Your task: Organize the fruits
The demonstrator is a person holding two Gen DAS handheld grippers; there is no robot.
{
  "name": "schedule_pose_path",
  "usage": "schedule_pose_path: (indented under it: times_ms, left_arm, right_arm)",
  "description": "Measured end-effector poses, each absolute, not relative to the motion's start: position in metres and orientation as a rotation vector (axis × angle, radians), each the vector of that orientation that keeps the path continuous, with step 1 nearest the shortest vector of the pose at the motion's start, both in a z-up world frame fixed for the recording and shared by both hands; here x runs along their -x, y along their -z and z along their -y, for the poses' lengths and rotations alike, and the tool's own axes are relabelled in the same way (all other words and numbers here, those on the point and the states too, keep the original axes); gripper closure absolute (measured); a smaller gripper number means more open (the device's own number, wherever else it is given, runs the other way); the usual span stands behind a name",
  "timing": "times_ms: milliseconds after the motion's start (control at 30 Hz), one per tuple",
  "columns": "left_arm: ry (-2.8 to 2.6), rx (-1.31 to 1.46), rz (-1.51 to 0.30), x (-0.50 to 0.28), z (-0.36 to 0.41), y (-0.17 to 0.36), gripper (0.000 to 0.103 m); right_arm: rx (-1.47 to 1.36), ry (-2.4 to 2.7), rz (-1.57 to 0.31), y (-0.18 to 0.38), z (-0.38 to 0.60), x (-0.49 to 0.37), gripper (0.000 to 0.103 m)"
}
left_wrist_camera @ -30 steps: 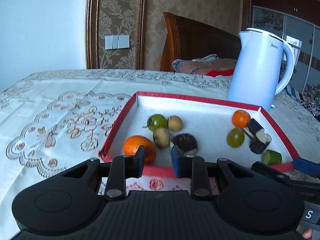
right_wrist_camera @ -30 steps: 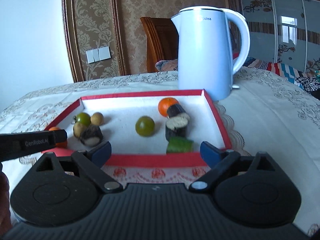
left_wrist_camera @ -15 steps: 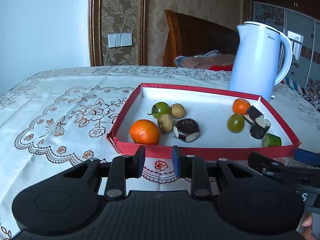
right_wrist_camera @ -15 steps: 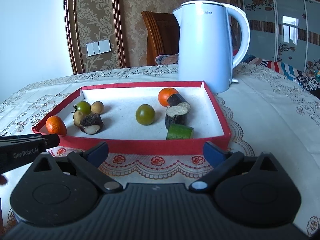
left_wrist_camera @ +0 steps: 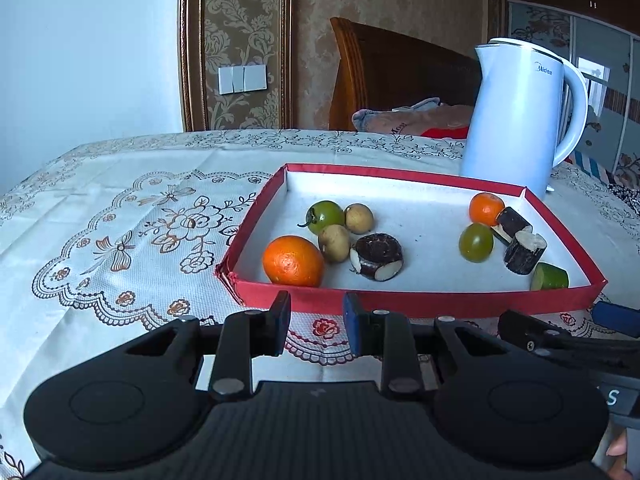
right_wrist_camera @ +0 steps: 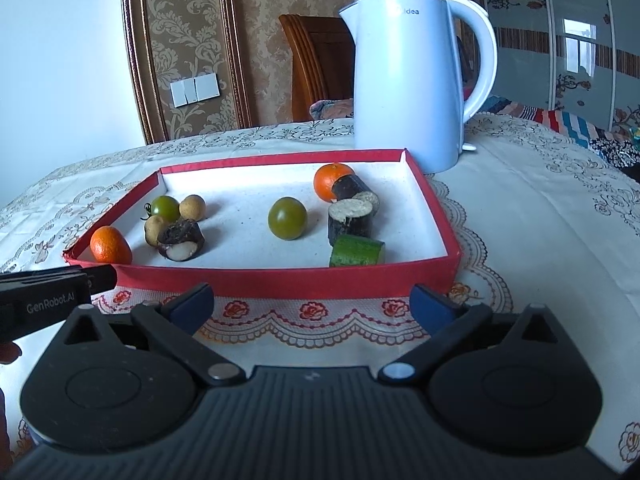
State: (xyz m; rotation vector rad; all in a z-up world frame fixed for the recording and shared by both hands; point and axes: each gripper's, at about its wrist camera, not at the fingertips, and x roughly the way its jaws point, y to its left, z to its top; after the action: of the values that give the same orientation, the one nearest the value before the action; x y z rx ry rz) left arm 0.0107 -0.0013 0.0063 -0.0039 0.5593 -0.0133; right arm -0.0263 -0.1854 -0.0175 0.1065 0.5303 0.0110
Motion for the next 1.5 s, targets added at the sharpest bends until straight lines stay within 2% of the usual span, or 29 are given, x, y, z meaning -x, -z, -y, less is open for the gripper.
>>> schedule_pose_path:
  times_ms: [1500]
  left_arm:
    - [0.052, -0.004, -0.576, -0.0118, 0.0017, -0.0040, 0.076]
  right_arm:
    - [-0.111, -0.004, -0.556, 0.0205, 0.1870, 0.0249, 0.000]
